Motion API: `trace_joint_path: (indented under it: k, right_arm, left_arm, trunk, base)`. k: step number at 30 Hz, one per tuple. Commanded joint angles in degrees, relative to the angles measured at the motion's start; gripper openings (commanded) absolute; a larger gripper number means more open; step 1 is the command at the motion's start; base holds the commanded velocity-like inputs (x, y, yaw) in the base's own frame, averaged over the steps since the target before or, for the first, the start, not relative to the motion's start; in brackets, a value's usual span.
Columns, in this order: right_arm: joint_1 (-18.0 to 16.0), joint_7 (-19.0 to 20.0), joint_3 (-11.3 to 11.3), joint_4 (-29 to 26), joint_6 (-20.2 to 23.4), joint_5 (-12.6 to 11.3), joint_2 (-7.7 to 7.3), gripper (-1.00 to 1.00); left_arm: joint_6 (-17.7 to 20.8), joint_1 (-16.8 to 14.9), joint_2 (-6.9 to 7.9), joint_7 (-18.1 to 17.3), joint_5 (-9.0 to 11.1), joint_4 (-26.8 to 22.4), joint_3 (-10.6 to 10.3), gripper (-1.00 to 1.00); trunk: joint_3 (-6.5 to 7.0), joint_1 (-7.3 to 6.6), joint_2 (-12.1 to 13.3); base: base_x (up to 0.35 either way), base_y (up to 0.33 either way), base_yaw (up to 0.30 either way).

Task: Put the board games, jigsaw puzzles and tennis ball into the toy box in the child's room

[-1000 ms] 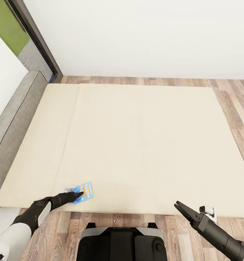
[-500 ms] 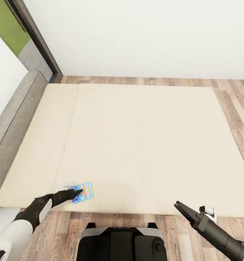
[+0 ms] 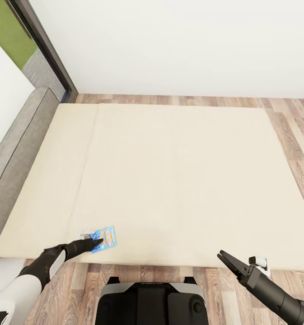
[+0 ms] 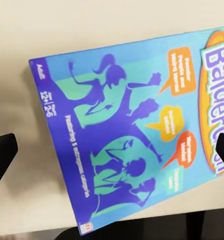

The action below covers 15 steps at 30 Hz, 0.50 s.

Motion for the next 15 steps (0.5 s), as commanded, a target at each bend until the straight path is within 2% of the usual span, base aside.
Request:
trace_joint_path:
  k: [1,15]
  right_arm:
    - [0.0,0.0,0.0,0.0,0.3,-0.2,-0.01,1.00]
    - [0.0,0.1,0.0,0.0,0.3,-0.2,-0.02,1.00]
  left_arm:
    - [0.5,0.0,-0.05,-0.2,0.4,0.0,0.2,1.00]
    - [0.2,0.0,-0.04,-0.5,0.5,0.1,0.2,1.00]
  trunk:
    - [-0.12,0.03,-0.1]
    - [-0.86,0.03,-0.1]
  base:
    - [0.000,0.000,0.000]
    - [0.000,0.000,0.000]
